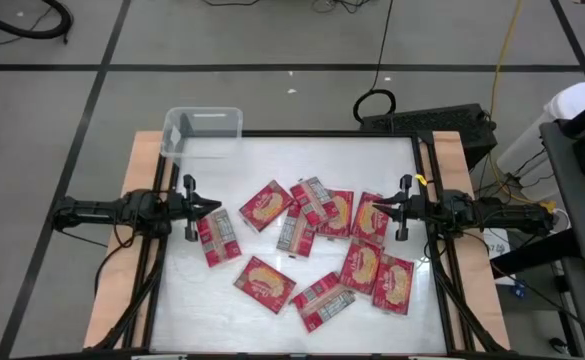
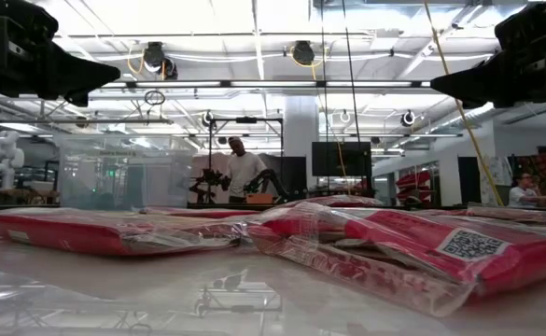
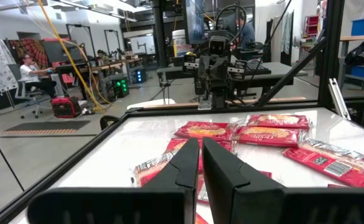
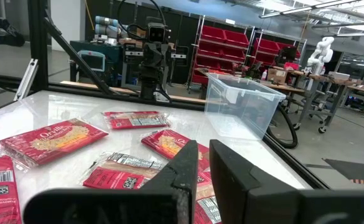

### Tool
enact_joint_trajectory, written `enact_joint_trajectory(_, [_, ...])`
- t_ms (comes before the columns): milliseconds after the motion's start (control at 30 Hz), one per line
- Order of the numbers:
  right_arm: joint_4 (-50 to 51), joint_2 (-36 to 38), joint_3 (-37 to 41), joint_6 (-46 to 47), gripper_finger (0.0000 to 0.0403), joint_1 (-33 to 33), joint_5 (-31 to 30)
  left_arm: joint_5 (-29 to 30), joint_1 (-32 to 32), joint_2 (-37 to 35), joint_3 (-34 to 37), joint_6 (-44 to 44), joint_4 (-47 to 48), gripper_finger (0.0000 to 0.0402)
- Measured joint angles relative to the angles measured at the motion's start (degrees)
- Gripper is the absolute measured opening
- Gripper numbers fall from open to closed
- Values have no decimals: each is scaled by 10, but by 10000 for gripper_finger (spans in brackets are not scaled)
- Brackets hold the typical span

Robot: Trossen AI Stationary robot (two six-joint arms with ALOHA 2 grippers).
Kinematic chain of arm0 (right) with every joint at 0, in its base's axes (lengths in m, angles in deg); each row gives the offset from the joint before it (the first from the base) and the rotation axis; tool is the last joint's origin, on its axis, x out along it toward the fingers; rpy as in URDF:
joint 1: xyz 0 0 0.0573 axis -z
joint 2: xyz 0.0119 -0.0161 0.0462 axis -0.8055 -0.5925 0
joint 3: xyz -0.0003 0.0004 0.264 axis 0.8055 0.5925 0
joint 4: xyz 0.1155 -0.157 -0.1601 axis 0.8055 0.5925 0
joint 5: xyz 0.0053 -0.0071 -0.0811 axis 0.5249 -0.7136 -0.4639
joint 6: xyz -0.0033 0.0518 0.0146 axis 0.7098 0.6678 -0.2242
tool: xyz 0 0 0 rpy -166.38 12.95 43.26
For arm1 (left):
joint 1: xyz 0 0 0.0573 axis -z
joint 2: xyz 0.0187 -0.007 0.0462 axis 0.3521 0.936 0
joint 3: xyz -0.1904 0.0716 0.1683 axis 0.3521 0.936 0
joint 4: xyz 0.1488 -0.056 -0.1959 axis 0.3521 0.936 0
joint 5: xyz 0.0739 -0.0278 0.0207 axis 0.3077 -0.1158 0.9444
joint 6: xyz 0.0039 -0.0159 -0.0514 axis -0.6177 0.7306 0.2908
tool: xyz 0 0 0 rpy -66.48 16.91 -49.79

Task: Sort popcorn bags into baskets

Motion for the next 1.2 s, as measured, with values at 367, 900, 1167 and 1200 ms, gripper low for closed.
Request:
enact_joint_trajectory(367, [0,0,0,0,34,0,0,0,0,0,0,0,0,26])
enact_joint_trajectory(900, [0,0,0,0,34,0,0,0,0,0,0,0,0,26])
enact_joint_trajectory(1167, [-26,0,0,0,34,0,0,0,0,0,0,36,-1,26])
enact_joint_trajectory(1200, [-30,0,0,0,34,0,0,0,0,0,0,43,-1,26])
